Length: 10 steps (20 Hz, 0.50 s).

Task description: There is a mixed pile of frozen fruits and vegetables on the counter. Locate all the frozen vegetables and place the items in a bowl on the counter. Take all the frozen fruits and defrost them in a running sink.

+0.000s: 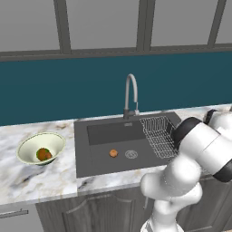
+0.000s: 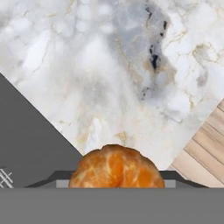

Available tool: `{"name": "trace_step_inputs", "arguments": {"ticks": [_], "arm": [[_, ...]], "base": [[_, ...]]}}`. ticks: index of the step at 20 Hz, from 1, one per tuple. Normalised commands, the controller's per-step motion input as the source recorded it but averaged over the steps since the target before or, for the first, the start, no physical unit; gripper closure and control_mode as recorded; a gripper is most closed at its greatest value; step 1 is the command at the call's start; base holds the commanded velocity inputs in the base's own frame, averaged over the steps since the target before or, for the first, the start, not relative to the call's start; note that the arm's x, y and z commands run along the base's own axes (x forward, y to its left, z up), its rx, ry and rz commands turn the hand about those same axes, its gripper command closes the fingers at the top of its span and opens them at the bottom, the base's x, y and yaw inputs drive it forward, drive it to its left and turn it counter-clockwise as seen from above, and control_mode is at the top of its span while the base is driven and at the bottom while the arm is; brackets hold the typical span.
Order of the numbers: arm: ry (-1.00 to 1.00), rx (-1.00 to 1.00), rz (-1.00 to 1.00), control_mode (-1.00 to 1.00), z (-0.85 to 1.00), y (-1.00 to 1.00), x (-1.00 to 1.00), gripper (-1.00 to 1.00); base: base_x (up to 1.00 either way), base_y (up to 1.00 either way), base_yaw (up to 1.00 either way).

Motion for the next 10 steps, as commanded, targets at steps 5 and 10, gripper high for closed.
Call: {"name": "trace_step_inputs", "arguments": {"ticks": [5, 10], "arm": [[0.00, -0.04, 0.12, -1.00, 0.38, 0.75, 0.00, 1.00], [0.01, -0.02, 0.14, -1.00, 0.34, 0.72, 0.00, 1.00]], "base": [[0.00, 0.00, 0.00], [0.00, 0.00, 0.00]]}}
